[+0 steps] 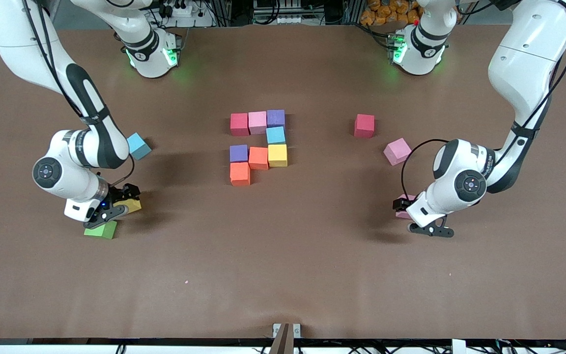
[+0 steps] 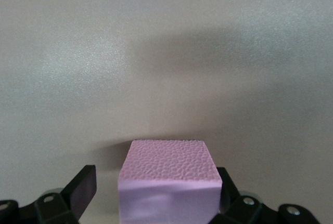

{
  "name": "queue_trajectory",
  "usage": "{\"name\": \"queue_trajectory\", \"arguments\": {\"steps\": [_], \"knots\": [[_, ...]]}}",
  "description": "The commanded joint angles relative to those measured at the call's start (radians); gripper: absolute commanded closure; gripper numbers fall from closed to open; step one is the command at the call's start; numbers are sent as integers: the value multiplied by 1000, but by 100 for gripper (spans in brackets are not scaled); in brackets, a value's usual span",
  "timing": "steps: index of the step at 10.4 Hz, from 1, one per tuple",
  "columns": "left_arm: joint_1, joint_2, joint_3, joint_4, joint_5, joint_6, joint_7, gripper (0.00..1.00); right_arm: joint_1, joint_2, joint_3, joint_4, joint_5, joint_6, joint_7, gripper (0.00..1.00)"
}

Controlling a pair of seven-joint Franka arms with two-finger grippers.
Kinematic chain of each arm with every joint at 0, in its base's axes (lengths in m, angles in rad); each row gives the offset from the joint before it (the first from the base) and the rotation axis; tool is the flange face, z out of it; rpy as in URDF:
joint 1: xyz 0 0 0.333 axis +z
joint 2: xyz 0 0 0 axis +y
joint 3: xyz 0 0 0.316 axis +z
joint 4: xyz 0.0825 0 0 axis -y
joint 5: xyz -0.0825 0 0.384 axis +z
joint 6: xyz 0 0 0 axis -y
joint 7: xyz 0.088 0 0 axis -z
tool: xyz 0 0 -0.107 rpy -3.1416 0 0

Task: Form number 2 with 11 blocks
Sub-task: 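Grasp the yellow block with the right gripper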

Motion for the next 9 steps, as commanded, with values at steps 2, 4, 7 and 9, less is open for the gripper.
{"name": "queue_trajectory", "arguments": {"steps": [2,4,7,9], "knots": [[11,-3,-7,-12,18,13,-8,0,-26,-11,30,-7,2,4,-19,28],[3,-3,-7,-15,19,13,-71,0,-22,-49,42,-5,-1,-21,-20,54],[8,-14,-7,-50,21,30,-72,0,-24,-85,46,6,-10,-35,-26,61],[12,-25,-7,-96,19,93,-75,0,-22,-105,77,39,-10,-102,-20,64]]}}
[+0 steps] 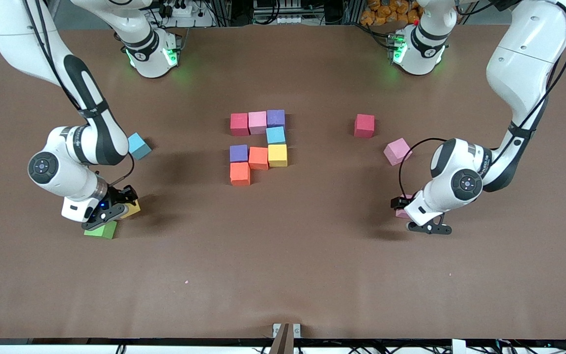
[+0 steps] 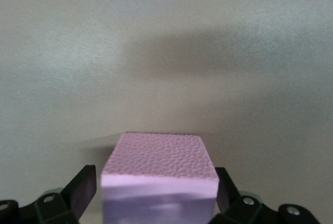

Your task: Form number 2 with 11 blocks

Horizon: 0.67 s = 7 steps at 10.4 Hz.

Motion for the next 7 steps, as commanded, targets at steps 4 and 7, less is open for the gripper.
{"name": "queue_trajectory", "arguments": {"steps": [4,7], "knots": [[22,-40,-7,-59,21,51,-36,0,16,-35,167,55,-8,-76,240,64],[22,-60,-8,-73,19,49,-53,0,186,-14,166,123,-6,-88,585,64]]}}
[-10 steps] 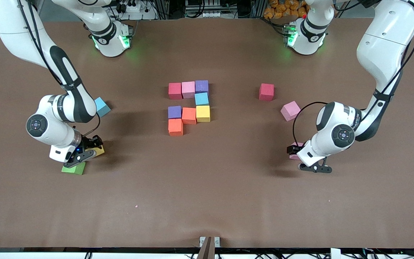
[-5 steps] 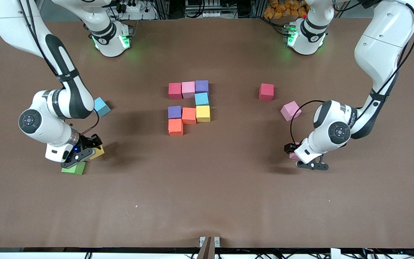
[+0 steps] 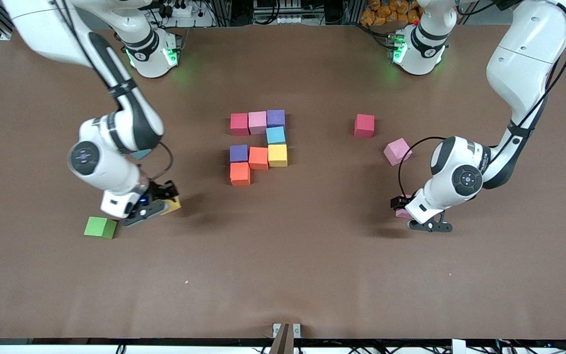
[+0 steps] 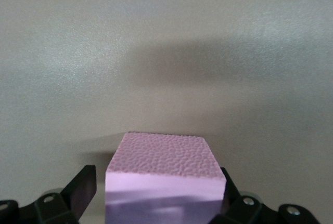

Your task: Form number 2 with 11 blocks

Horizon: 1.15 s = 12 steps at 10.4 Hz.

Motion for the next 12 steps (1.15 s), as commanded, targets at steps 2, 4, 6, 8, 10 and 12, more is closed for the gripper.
{"name": "queue_trajectory", "arguments": {"steps": [2,4,6,8,10,12], "knots": [[10,-48,-8,-44,19,12,-50,0,172,55,-5,92,-1,-26,379,64],[4,-47,-11,-42,19,12,-75,0,226,116,-5,118,-19,-18,613,64],[4,-47,-9,-42,19,12,-75,0,269,132,-8,121,-16,-6,673,64],[4,-45,-11,-42,19,12,-75,0,298,179,-19,182,-33,-12,724,64],[5,-45,-9,-41,19,12,-75,0,313,193,-30,186,-76,-12,724,64],[5,-44,-11,-39,19,12,-76,0,310,189,-33,189,-148,-23,712,64]]}}
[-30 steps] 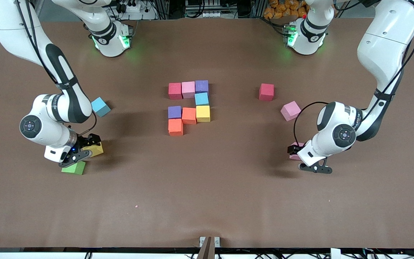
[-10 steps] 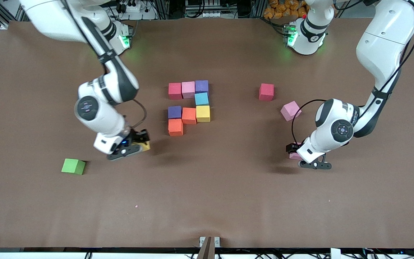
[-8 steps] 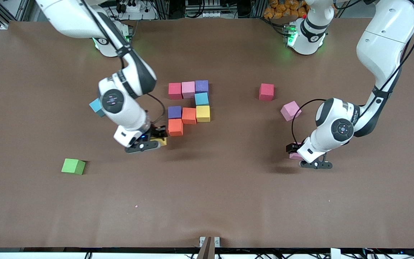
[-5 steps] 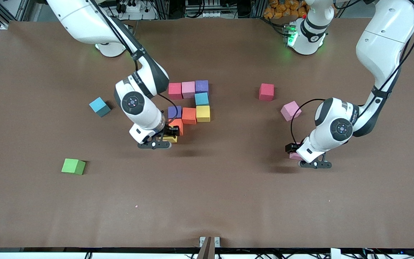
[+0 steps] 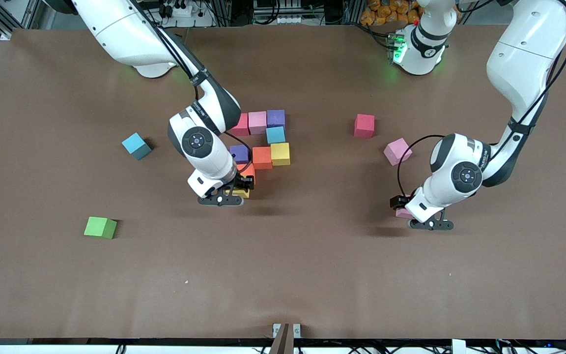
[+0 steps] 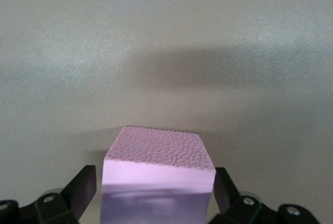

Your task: Form number 2 with 11 blocks

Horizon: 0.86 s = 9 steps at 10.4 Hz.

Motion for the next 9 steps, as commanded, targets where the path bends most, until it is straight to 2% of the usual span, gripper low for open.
{"name": "queue_trajectory", "arguments": {"steps": [1,4,9], "knots": [[8,-26,-3,-28,19,12,-29,0,8,24,-15,27,-101,-23,16,64],[8,-26,-5,-28,19,12,-29,0,5,20,-17,80,-108,-108,10,64],[8,-26,-5,-26,19,12,-30,0,5,32,-17,82,-100,-97,14,64]]}}
